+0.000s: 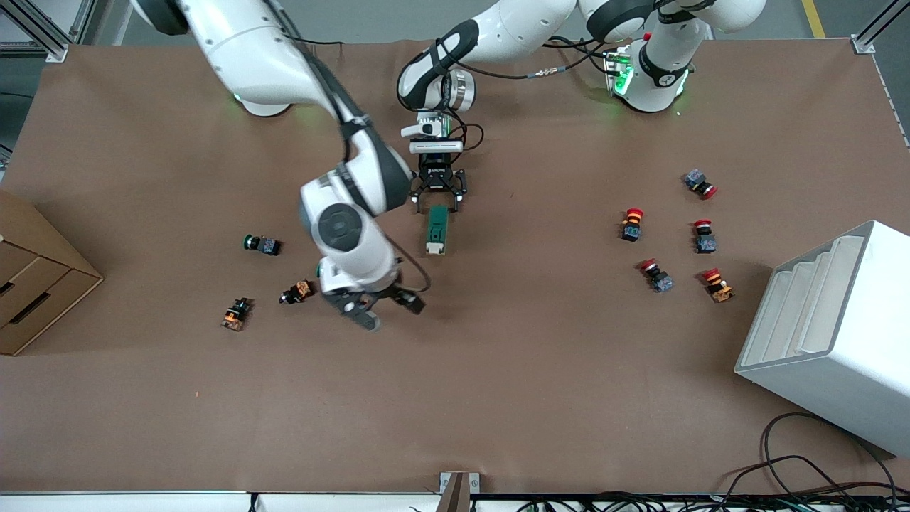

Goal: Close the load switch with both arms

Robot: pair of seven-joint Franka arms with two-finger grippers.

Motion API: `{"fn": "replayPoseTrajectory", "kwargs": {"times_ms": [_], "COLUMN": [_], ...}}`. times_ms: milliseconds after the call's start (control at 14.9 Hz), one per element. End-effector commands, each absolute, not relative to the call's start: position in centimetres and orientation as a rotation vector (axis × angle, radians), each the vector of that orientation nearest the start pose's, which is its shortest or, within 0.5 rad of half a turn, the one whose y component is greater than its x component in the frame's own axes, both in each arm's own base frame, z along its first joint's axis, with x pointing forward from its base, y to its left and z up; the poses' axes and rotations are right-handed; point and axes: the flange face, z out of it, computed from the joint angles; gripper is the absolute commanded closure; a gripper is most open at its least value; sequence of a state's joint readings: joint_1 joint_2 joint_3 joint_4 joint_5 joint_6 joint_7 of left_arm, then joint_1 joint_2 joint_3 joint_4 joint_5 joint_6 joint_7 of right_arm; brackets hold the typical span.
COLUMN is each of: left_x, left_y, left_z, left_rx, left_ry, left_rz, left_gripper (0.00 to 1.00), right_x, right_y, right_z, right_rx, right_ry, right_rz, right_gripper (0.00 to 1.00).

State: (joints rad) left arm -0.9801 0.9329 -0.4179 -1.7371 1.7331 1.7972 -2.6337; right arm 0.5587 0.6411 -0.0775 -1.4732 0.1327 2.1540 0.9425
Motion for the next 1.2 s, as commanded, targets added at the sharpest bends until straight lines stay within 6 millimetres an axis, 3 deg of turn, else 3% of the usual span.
{"fn": "replayPoseTrajectory", "kwargs": {"times_ms": [0, 335, 602, 870, 1004, 1138], "left_x": [20.1, 21.7, 25.0, 29.6, 32.7, 35.6], "left_y": [-61.1, -62.1, -62.6, -63.5, -63.6, -62.6], "left_z": [9.9, 14.2, 22.1, 29.6, 33.8, 37.9], "left_rx": [-2.672, -2.724, -2.771, -2.86, -2.906, -2.947], "left_ry": [-0.257, -0.35, -0.333, -0.415, -0.44, -0.426], "left_rz": [-1.527, -1.493, -1.258, -1.074, -0.911, -0.786], "left_gripper": [0.0, 0.0, 0.0, 0.0, 0.0, 0.0], "right_x": [63.8, 64.0, 63.1, 62.6, 62.4, 62.0], "right_y": [28.1, 16.7, 7.7, 2.3, 0.5, -0.6], "right_z": [36.1, 43.6, 48.7, 51.9, 55.1, 56.6], "right_rx": [-3.037, -3.169, -3.164, -3.191, -3.21, -3.211], "right_ry": [0.536, 0.13, -0.104, -0.17, -0.15, -0.111], "right_rz": [0.087, 0.168, 0.234, 0.236, 0.243, 0.269], "right_gripper": [0.0, 0.0, 0.0, 0.0, 0.0, 0.0]}}
